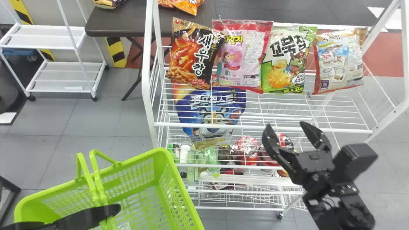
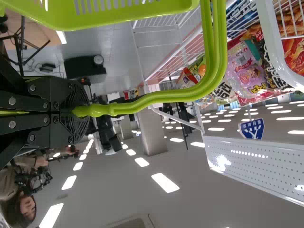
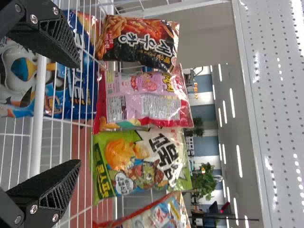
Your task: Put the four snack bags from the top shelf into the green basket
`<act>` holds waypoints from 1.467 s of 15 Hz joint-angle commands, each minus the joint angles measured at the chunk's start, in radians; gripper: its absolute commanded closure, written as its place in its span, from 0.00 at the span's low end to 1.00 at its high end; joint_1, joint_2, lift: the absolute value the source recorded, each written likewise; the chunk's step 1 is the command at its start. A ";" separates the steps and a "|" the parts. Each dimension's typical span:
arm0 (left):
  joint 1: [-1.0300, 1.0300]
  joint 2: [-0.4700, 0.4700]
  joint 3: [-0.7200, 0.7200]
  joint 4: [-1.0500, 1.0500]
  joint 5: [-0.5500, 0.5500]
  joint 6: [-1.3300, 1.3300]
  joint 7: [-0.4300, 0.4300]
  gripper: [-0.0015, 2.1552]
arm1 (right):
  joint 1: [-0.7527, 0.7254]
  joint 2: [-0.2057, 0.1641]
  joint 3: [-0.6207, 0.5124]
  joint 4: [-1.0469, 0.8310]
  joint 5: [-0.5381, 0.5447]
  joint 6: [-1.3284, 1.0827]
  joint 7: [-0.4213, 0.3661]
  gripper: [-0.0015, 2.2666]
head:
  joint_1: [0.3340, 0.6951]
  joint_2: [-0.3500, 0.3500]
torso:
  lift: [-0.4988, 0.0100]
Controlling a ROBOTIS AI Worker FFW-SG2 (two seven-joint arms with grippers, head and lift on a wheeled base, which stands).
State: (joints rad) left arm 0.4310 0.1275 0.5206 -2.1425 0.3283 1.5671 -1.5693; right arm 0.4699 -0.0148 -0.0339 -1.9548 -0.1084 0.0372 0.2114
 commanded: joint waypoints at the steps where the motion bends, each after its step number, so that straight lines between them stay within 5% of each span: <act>1: 0.000 0.000 -0.001 0.000 0.000 0.004 -0.011 1.00 | -0.091 0.001 0.063 0.028 0.016 0.076 -0.023 0.05 | 1.00 0.46 | 0.98; 9: -0.005 0.001 0.006 0.001 0.000 0.004 -0.011 1.00 | -0.451 0.012 0.295 0.326 0.030 0.143 -0.175 0.05 | 1.00 0.71 | 0.98; 13: -0.009 0.012 0.010 0.013 0.003 0.004 -0.011 1.00 | -0.655 0.016 0.330 0.571 0.024 0.122 -0.182 0.05 | 1.00 0.77 | 0.98; 17: -0.009 0.015 0.022 0.020 0.009 0.004 -0.011 1.00 | -0.801 0.016 0.347 0.792 -0.004 0.002 -0.144 0.05 | 1.00 0.77 | 0.98; 22: -0.006 0.027 0.033 0.027 0.025 0.004 -0.011 1.00 | -0.924 0.016 0.356 0.998 -0.080 -0.050 -0.003 0.05 | 1.00 0.80 | 0.98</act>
State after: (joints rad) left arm 0.4236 0.1511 0.5522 -2.1159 0.3506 1.5670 -1.5693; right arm -0.4197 -0.0015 0.3231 -1.0182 -0.1796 0.0006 0.1937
